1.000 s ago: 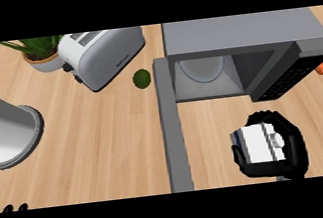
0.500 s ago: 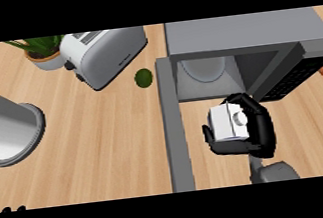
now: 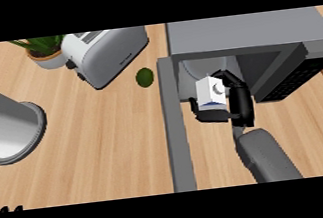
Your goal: Pick up the milk, place it into the microwave and close the microwave
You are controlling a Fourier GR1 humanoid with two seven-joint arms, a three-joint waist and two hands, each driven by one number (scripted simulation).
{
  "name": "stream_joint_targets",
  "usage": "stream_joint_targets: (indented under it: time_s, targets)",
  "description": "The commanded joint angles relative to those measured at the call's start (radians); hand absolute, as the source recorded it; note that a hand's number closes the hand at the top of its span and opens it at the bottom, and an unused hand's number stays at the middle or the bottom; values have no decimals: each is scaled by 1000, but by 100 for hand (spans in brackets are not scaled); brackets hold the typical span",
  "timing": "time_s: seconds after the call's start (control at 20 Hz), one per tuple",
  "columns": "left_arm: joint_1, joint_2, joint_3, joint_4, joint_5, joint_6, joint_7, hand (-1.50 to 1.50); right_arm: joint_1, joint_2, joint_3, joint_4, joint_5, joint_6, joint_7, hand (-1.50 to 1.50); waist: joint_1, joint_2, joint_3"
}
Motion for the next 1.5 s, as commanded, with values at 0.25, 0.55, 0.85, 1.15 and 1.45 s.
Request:
stream_joint_targets:
  time_s: [0.25, 0.55, 0.85, 1.15, 1.45]
  targets:
    - [7, 6, 27, -48, 37, -9, 54, -150, -278, 2, -91, 457, -105, -50, -153, 150, 10, 3, 1]
    - [-41, 20, 36, 16, 32, -32, 42, -150, -443, -57, -159, 707, -42, -121, -160, 150, 33, 15, 1]
    - [-75, 23, 40, 17, 23, -39, 28, -150, -494, -115, -187, 837, -31, -92, -243, 150, 60, 31, 3]
    - [-93, 44, 64, 51, 44, -57, 32, -150, -546, -143, -174, 891, 14, -180, -286, 150, 78, 39, 4]
    - [-101, 42, 39, 77, 41, -75, 36, -150, -607, -198, -182, 914, 28, -231, -296, 150, 98, 49, 4]
